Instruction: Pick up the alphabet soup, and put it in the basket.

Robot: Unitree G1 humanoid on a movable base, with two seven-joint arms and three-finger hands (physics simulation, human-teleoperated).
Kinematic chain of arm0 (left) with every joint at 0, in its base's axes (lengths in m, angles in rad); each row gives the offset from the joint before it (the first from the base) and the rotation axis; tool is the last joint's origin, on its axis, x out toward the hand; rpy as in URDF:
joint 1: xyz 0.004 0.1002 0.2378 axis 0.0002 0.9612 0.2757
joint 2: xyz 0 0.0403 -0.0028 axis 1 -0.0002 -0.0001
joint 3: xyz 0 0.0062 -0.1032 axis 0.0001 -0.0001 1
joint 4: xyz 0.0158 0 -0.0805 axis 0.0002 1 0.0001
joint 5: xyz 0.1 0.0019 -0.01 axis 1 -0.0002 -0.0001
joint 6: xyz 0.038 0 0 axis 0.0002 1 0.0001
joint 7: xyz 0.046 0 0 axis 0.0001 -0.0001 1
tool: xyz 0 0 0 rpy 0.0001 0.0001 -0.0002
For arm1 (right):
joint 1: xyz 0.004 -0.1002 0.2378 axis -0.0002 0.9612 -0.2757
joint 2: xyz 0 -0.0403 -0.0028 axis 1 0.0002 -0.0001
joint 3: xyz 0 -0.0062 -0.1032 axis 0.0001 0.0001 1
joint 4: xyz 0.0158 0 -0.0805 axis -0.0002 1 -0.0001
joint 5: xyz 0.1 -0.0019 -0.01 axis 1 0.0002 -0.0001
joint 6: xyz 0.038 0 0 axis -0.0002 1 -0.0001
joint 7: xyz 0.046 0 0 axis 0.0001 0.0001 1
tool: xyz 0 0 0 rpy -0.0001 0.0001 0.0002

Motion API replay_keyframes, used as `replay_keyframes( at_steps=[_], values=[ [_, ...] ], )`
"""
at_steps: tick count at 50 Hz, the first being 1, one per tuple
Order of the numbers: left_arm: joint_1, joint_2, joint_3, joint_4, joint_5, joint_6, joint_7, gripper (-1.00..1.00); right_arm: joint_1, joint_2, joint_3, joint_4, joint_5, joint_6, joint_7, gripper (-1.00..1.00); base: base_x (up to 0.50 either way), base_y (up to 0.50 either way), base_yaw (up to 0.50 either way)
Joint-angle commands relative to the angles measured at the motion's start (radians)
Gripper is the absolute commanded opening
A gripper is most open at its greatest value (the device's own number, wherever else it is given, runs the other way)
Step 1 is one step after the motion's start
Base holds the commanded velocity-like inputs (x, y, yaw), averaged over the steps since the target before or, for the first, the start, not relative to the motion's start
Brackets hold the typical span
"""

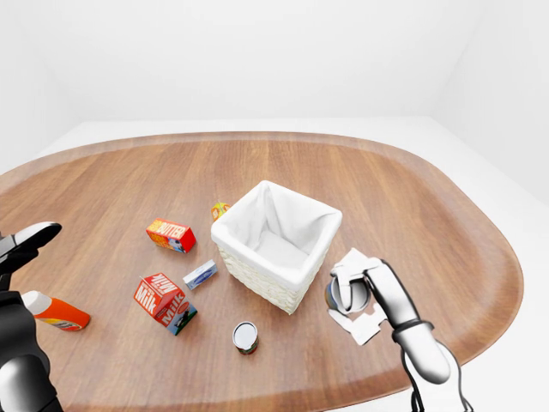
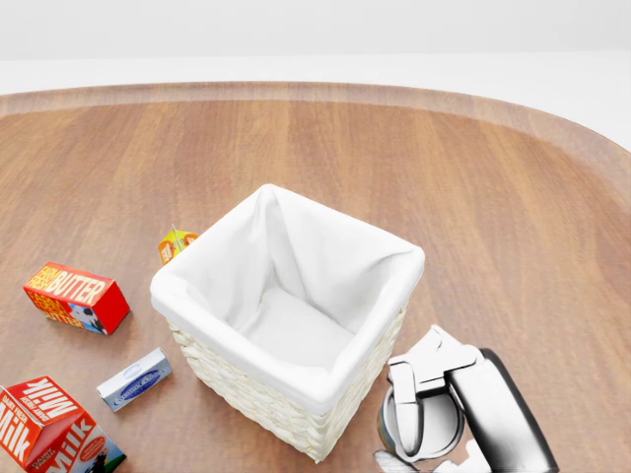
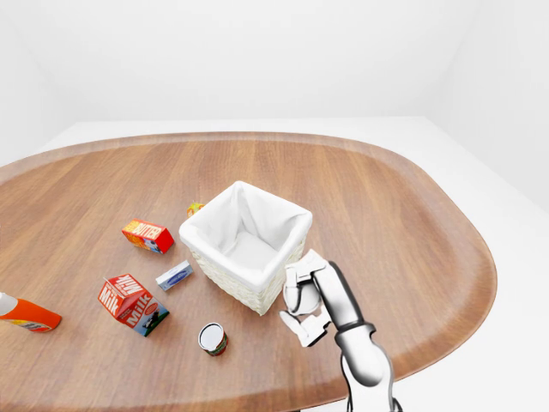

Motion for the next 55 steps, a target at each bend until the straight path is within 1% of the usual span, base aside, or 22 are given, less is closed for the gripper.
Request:
replay_keyframes(
  at_steps=[1, 8, 13, 18, 19, 28, 33, 38, 39, 43, 46, 49, 52, 55],
  values=[
    [0.003, 0.002, 0.008, -0.023, -0.010, 0.000, 0.009, 1.00, -0.080, -0.001, 0.015, -0.177, -0.006, 0.000, 0.030, -1.00, 0.00, 0.00, 0.00],
    [0.001, 0.002, 0.009, -0.019, -0.009, 0.000, 0.008, 1.00, -0.172, -0.005, 0.063, -0.254, -0.061, 0.000, 0.050, -1.00, 0.00, 0.00, 0.00],
    [-0.002, 0.001, 0.003, -0.005, -0.005, 0.000, 0.003, 1.00, -0.233, -0.008, 0.074, -0.281, -0.084, 0.000, 0.064, -1.00, 0.00, 0.00, 0.00],
    [-0.003, 0.002, 0.000, 0.003, -0.004, 0.000, 0.001, 1.00, -0.307, -0.002, 0.064, -0.261, -0.077, 0.000, 0.075, -1.00, 0.00, 0.00, 0.00],
    [-0.001, 0.004, 0.003, -0.007, -0.010, 0.000, 0.006, 1.00, -0.335, 0.002, 0.053, -0.243, -0.069, 0.000, 0.075, -1.00, 0.00, 0.00, 0.00],
    [-0.001, 0.006, 0.009, -0.017, -0.017, 0.000, 0.011, 1.00, -0.450, 0.008, 0.021, -0.157, -0.017, 0.000, 0.059, -1.00, 0.00, 0.00, 0.00],
    [-0.003, 0.008, 0.013, -0.022, -0.023, 0.000, 0.017, 1.00, -0.559, -0.002, -0.008, -0.082, 0.020, 0.000, 0.044, -1.00, 0.00, 0.00, 0.00],
    [-0.011, 0.004, -0.004, 0.018, -0.006, 0.000, 0.001, 1.00, -0.626, -0.007, 0.000, -0.045, 0.035, 0.000, 0.027, -1.00, 0.00, 0.00, 0.00],
    [-0.009, 0.004, -0.003, 0.015, -0.009, 0.000, 0.002, 1.00, -0.658, -0.006, -0.001, -0.019, 0.038, 0.000, 0.022, -1.00, 0.00, 0.00, 0.00],
    [-0.013, 0.002, -0.014, 0.041, 0.000, 0.000, -0.010, 1.00, -0.710, 0.000, -0.007, 0.039, 0.064, 0.000, 0.005, -1.00, 0.00, 0.00, 0.00],
    [-0.011, 0.003, -0.014, 0.042, -0.006, 0.000, -0.009, 1.00, -0.757, 0.000, 0.001, 0.094, 0.075, 0.000, -0.010, -1.00, 0.00, 0.00, 0.00],
    [-0.010, 0.004, -0.015, 0.041, -0.008, 0.000, -0.008, 1.00, -0.809, 0.002, -0.016, 0.162, 0.098, 0.000, -0.021, -1.00, 0.00, 0.00, 0.00],
    [-0.008, 0.004, -0.013, 0.038, -0.013, 0.000, -0.007, 1.00, -0.844, 0.000, -0.028, 0.199, 0.118, 0.000, -0.031, -1.00, 0.00, 0.00, 0.00],
    [-0.008, 0.001, -0.015, 0.046, -0.012, 0.000, -0.015, 1.00, -0.869, 0.000, -0.019, 0.239, 0.130, 0.000, -0.050, -1.00, 0.00, 0.00, 0.00]
  ],
)
